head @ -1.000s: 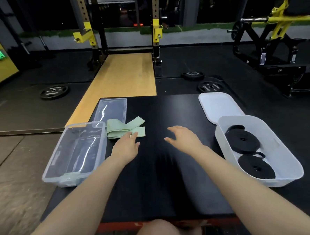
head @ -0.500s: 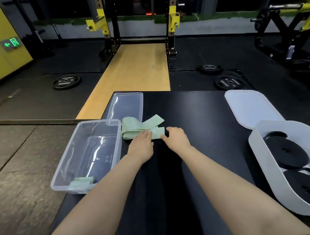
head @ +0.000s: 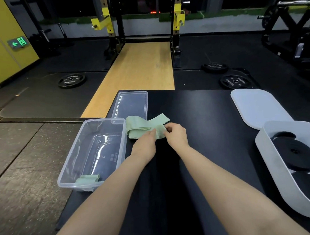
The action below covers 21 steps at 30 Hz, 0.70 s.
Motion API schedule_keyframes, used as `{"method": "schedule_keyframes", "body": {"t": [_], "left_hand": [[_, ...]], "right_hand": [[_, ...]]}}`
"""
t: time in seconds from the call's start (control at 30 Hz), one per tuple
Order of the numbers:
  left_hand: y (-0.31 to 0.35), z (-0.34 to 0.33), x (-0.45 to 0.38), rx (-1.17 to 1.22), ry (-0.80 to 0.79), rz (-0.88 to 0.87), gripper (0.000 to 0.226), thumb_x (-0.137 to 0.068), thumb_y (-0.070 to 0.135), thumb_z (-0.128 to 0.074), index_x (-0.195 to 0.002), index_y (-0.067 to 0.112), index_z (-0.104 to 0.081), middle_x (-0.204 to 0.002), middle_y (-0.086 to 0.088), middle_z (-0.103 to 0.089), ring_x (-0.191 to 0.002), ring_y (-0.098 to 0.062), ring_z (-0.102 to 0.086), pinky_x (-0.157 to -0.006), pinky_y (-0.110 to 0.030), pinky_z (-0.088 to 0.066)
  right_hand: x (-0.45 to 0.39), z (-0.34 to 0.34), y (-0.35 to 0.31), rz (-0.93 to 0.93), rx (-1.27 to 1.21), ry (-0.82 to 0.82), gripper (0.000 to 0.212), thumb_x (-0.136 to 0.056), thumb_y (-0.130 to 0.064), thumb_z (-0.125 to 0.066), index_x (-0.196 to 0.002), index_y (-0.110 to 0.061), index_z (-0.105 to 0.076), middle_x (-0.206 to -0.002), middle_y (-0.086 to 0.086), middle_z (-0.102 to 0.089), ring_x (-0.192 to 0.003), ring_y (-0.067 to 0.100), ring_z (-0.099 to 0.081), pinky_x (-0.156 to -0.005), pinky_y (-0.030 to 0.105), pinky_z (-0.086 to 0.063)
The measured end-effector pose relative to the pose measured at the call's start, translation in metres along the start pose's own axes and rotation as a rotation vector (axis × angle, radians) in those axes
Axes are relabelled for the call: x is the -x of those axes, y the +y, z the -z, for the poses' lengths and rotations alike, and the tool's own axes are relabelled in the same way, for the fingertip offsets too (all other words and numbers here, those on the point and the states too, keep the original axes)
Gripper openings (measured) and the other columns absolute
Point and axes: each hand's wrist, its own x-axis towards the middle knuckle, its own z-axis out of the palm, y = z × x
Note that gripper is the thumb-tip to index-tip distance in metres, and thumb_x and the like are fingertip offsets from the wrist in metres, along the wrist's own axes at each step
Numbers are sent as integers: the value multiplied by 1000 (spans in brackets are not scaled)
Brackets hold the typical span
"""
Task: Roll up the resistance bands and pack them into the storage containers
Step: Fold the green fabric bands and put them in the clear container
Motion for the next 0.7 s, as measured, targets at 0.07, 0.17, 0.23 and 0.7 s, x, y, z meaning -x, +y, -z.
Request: {"method": "schedule_keyframes", "body": {"t": [0.07, 0.17, 0.23, 0.7], "left_hand": [[1, 7, 1, 128, 81, 9, 50, -98, 9, -37, -147, 14, -26, -148, -5, -33, -133, -22, -36, -104, -35, -35], [7, 20, 7, 299, 178, -22, 46, -98, 10, -44, -143, 14, -35, -145, -4, -38, -131, -20, -38, -105, -25, -29], [11, 30, 12, 376, 194, -48, 40, -96, 11, -49, -136, 13, -46, -139, -4, -48, -128, -19, -43, -102, -22, -30], [70, 93, 63, 764, 290, -122, 15, -90, 15, -60, -101, 13, -70, -89, 6, -64, -83, -9, -56, -72, -13, -42]], "right_hand": [[8, 7, -4, 52, -42, -19, 11, -91, -11, -57, -90, -9, -67, -88, 4, -68, -77, 15, -55, -70, 26, -43], [21, 22, -11, 129, -65, -66, 11, -91, -10, -58, -96, -9, -69, -88, 5, -68, -78, 14, -55, -71, 24, -43], [30, 33, -16, 187, -65, -85, 13, -90, -8, -59, -97, -8, -70, -86, 10, -67, -74, 12, -51, -68, 24, -40], [78, 106, -43, 203, -573, -14, 14, -86, -11, -68, -99, -12, -67, -89, 9, -71, -82, 18, -68, -81, 30, -57]]}}
